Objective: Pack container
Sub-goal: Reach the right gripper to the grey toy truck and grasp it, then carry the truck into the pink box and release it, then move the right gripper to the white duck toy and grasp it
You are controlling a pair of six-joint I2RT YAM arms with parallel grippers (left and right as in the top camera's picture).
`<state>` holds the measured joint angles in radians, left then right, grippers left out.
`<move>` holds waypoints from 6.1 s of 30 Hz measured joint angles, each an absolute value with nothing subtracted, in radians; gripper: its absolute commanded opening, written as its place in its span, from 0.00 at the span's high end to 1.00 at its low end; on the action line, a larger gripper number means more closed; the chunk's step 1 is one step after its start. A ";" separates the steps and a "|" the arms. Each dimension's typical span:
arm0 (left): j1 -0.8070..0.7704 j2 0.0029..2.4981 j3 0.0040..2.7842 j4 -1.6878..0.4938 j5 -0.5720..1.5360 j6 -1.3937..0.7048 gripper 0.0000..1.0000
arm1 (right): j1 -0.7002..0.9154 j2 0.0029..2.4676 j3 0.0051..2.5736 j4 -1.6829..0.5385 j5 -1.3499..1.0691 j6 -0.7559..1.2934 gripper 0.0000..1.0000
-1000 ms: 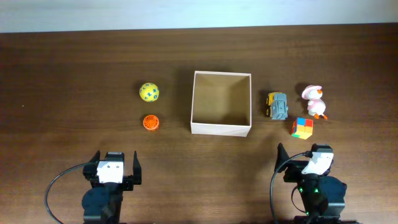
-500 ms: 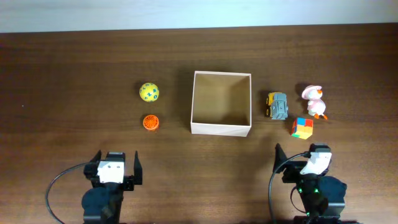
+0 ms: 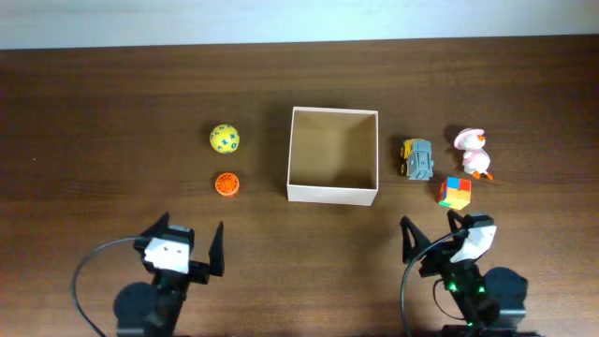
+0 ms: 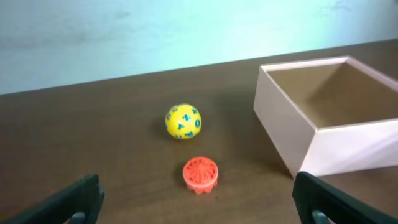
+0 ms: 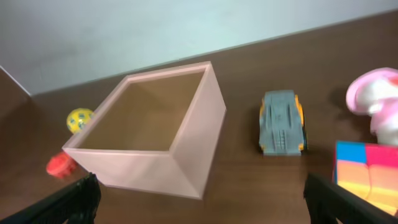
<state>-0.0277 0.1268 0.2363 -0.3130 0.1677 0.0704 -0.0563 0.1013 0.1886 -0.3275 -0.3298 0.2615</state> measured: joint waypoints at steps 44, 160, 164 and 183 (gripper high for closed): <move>-0.028 1.470 1.241 -0.697 0.138 0.059 0.01 | -0.012 1.914 1.382 -0.866 -0.073 0.110 0.29; -0.028 1.470 1.241 -0.697 0.138 0.059 0.01 | -0.215 2.054 1.728 -1.123 0.152 0.103 0.25; -0.028 1.470 1.241 -0.697 0.138 0.059 0.01 | -0.228 2.148 1.726 -1.107 0.148 0.090 0.44; -0.028 1.470 1.242 -0.697 0.138 0.059 0.01 | -0.122 1.933 1.778 -1.121 0.144 0.083 0.96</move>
<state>-0.0277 1.4700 1.2415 -0.6968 0.1379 0.0593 -0.1223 1.9331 1.7779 -1.1210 0.1436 0.0830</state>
